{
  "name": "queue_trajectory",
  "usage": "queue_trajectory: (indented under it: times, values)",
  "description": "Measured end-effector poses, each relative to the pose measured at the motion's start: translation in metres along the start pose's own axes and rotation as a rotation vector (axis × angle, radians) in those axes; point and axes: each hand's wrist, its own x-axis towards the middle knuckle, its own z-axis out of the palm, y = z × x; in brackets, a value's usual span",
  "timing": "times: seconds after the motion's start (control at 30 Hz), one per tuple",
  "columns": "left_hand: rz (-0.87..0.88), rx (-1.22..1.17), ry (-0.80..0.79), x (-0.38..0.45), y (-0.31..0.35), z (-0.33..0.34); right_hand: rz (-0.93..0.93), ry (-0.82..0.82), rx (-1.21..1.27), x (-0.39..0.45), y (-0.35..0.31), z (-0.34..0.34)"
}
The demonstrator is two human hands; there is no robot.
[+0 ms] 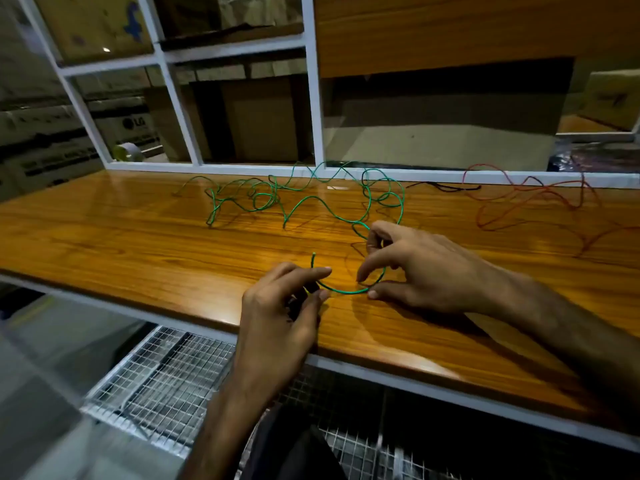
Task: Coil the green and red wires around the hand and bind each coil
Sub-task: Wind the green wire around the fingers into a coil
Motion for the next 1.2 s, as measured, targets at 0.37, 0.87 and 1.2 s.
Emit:
queue_trajectory:
  times: [0.37,0.87,1.2]
  values:
    - [0.006,0.155,-0.064,0.036,-0.010,0.003,0.037,0.162,0.171,0.001,0.019,0.004]
    - [-0.054,-0.052,-0.347,0.125,0.028,0.081,0.262,0.525,0.620,-0.038,0.095,-0.054]
    - [-0.569,-1.045,-0.880,0.157,0.057,0.144,0.457,0.753,0.732,-0.058,0.130,-0.063]
